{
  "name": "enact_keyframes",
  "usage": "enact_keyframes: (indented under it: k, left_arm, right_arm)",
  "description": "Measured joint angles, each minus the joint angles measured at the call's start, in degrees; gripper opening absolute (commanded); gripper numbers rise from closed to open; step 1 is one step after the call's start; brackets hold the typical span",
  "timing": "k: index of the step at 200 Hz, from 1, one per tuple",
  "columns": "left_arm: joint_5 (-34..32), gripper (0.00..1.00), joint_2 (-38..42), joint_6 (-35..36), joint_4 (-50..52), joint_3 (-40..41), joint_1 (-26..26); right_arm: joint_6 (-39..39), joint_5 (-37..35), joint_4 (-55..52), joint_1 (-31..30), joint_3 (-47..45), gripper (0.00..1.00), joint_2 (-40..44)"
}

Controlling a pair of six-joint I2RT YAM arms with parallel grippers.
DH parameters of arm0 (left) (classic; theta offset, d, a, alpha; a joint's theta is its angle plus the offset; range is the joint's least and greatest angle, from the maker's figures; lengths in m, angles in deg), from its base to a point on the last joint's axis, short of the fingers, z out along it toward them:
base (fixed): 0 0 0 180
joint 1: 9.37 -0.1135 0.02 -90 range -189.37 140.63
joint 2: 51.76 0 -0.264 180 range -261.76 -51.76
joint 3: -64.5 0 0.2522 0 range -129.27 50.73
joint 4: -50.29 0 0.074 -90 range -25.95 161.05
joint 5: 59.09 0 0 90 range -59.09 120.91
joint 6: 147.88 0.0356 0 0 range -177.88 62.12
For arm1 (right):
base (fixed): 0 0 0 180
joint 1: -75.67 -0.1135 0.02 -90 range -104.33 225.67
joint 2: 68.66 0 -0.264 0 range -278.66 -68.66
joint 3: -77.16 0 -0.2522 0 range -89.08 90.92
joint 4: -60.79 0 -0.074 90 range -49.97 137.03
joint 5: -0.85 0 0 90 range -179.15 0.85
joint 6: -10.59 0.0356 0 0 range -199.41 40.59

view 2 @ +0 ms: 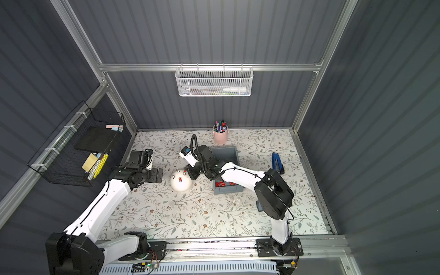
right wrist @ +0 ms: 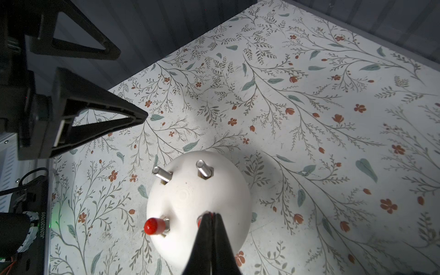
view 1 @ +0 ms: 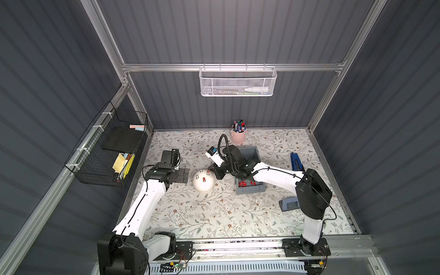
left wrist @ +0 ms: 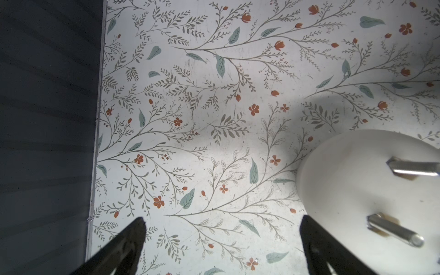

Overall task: Cover the protruding screws with screw protection sleeves
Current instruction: Attach the screw protection sleeve to the screw.

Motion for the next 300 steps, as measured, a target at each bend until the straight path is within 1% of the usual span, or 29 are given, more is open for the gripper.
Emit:
enact_keyframes:
  k: [108,157,205,256,300]
  left_arm:
    - [0.0,0.99,0.0,0.0,0.0,0.0,0.0]
    - [0.0,1.00,0.0,0.0,0.0,0.0,0.0]
    - [0.0,1.00,0.0,0.0,0.0,0.0,0.0]
    - [0.2,1.00,0.0,0.0,0.0,0.0,0.0]
    - [0.4,0.99,0.0,-0.4,0.0,0.0,0.0]
  right_arm:
    - [0.0,0.0,0.0,0.0,0.0,0.00,-0.1]
    - [0.0,2.4,0.0,-0.1,0.1,0.00,-0.2]
    - [0.0,3.1,0.0,-0.3,0.1,0.00,-0.6]
    - [0.0,2.5,0.0,-0.3,0.1,0.00,-0.6]
    - [-0.6,-0.5,0.1,-0.5,0.1,0.00,-0.6]
